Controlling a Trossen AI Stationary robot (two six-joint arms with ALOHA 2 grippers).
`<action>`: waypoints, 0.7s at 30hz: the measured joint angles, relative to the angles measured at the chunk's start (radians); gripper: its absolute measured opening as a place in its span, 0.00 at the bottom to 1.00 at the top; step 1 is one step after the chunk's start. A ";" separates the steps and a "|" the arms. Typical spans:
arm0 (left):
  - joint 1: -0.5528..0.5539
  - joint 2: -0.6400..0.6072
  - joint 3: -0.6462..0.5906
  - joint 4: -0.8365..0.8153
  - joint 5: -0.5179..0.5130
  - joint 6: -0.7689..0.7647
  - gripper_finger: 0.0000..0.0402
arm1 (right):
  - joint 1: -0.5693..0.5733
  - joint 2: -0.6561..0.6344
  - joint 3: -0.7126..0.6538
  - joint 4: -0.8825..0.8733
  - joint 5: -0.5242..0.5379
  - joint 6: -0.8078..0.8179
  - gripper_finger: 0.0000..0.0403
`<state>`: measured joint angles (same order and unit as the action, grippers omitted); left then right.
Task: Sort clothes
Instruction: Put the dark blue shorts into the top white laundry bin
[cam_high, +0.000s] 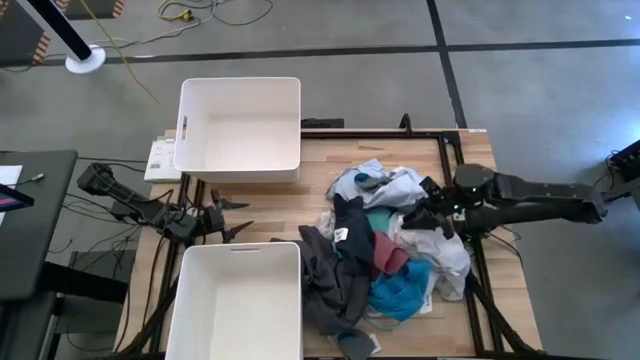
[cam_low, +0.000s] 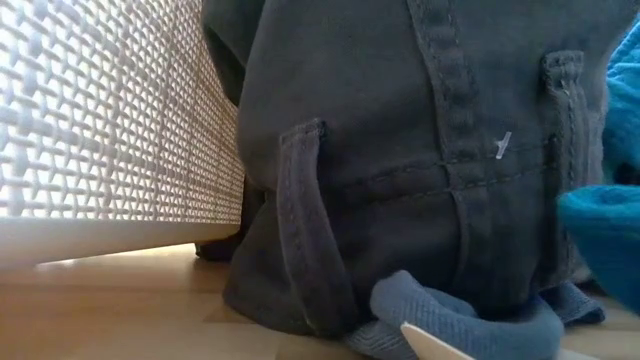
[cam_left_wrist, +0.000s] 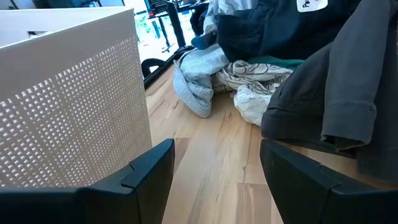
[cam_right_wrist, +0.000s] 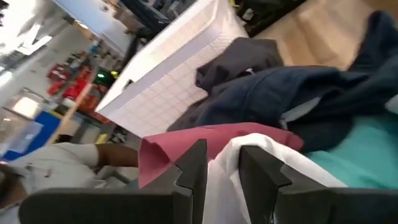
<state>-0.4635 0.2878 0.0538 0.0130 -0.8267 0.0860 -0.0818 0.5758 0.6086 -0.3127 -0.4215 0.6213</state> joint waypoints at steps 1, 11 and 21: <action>0.000 0.000 0.000 0.000 0.000 0.000 0.58 | -0.011 0.000 0.019 -0.035 0.000 -0.013 0.27; 0.000 0.000 0.000 0.000 0.000 0.000 0.58 | -0.111 0.001 0.174 -0.423 0.005 -0.073 0.27; 0.000 0.000 0.000 0.000 0.000 0.000 0.58 | -0.092 0.028 0.175 -0.606 0.003 -0.020 0.27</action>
<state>-0.4634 0.2878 0.0540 0.0132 -0.8267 0.0860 -0.1735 0.6040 0.7834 -0.9188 -0.4183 0.6010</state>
